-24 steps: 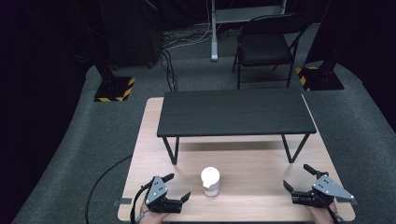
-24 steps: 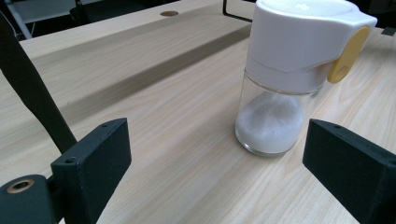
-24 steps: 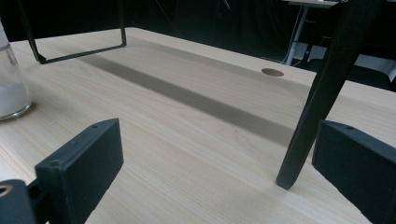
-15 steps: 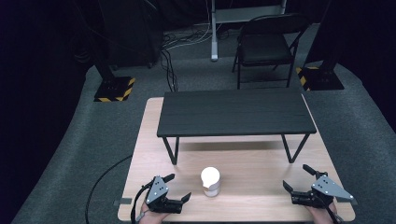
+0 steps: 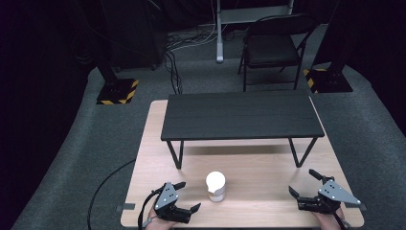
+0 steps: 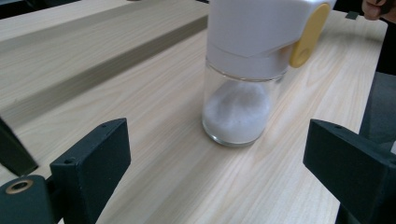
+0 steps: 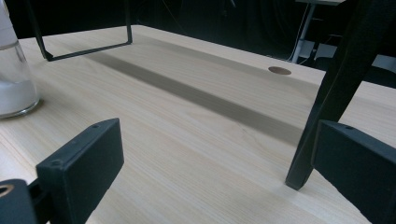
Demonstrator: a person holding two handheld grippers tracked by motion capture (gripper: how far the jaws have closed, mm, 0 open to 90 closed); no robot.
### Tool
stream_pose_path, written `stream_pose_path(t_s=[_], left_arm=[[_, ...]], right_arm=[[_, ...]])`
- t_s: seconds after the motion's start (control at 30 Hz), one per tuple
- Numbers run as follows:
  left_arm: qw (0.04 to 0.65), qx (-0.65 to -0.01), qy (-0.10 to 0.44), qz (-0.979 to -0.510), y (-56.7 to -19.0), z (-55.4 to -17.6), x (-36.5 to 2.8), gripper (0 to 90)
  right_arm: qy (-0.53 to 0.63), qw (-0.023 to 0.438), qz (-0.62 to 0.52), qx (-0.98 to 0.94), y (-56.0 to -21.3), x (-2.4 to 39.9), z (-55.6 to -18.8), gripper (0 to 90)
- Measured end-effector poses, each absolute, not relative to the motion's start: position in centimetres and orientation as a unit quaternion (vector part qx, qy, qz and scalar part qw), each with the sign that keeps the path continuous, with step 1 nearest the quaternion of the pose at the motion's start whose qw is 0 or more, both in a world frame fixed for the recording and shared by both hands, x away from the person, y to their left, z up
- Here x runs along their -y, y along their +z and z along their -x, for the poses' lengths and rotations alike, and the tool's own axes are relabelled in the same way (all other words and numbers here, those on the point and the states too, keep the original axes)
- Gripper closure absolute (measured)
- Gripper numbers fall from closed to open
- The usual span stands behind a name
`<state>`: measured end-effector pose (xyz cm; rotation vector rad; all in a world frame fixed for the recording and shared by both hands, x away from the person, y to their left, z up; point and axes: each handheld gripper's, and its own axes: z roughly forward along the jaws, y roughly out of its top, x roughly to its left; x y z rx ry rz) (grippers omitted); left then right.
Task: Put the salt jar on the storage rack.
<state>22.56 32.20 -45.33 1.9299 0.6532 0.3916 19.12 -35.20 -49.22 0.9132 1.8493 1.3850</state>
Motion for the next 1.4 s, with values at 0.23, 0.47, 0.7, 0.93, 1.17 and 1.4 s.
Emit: stream_pose_path(t_s=[0.23,0.47,0.7,0.93,1.17,1.4], left_arm=[[0.509,-0.268,0.158,-0.802,-45.3,-22.7,-31.1,7.3],[0.504,-0.267,0.164,-0.805,-45.3,-22.7,-29.3,7.3],[0.5,-0.277,0.17,-0.803,-45.3,-23.2,-27.0,7.3],[0.503,-0.283,0.165,-0.799,-45.7,-23.7,-25.4,7.4],[0.523,-0.317,0.167,-0.774,-47.5,-24.0,-23.9,8.3],[0.569,-0.318,0.177,-0.738,-50.0,-23.5,-24.1,27.4]], right_arm=[[0.526,0.322,-0.347,-0.706,-49.2,35.1,-19.2,1.0],[0.526,0.324,-0.35,-0.704,-49.2,35.2,-19.1,1.0],[0.526,0.323,-0.345,-0.707,-49.2,35.1,-19.2,1.1],[0.525,0.322,-0.345,-0.709,-49.1,35.0,-19.2,1.2],[0.524,0.322,-0.344,-0.709,-49.1,35.0,-19.2,1.2],[0.522,0.322,-0.343,-0.711,-49.1,34.9,-19.2,1.3]])
